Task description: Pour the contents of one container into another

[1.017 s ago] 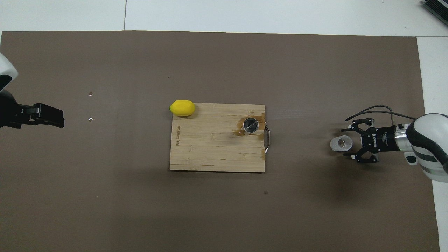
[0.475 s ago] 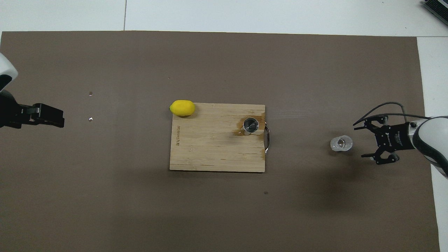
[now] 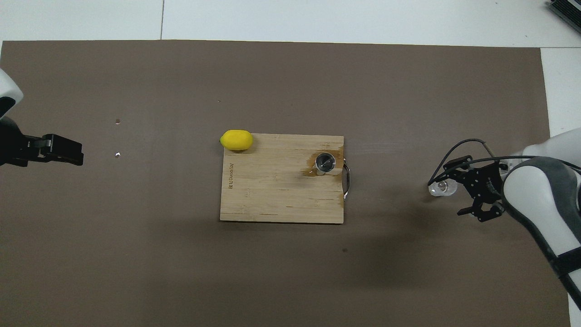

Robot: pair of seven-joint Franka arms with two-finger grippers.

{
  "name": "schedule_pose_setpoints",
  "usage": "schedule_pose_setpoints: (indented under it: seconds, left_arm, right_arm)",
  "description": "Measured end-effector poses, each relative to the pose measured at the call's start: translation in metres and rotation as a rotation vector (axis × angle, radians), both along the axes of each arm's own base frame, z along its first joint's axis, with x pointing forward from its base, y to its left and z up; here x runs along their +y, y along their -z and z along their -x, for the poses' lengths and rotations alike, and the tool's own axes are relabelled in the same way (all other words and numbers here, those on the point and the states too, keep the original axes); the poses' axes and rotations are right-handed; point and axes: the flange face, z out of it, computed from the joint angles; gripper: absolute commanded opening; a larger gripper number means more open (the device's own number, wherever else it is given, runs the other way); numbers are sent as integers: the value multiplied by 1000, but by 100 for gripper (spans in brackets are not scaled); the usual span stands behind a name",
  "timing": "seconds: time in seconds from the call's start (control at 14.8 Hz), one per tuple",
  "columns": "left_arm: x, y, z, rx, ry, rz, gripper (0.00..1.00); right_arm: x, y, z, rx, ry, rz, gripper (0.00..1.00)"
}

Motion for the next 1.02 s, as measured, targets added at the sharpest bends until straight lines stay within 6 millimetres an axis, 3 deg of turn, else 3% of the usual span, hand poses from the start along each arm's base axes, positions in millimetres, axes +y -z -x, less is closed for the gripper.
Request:
schedule_pose_setpoints:
  seconds: [0.2,0.34,1.02]
  left_arm:
    - [0,0,0,0,0,0,100]
    - [0,0,0,0,0,0,100]
    - [0,0,0,0,0,0,100]
  right_arm:
    - [42,-4,3,7,-120,23,99]
    - [58,-3,6,16,-185,20,99]
    - [46,-10,-5,-122,-745,164,99]
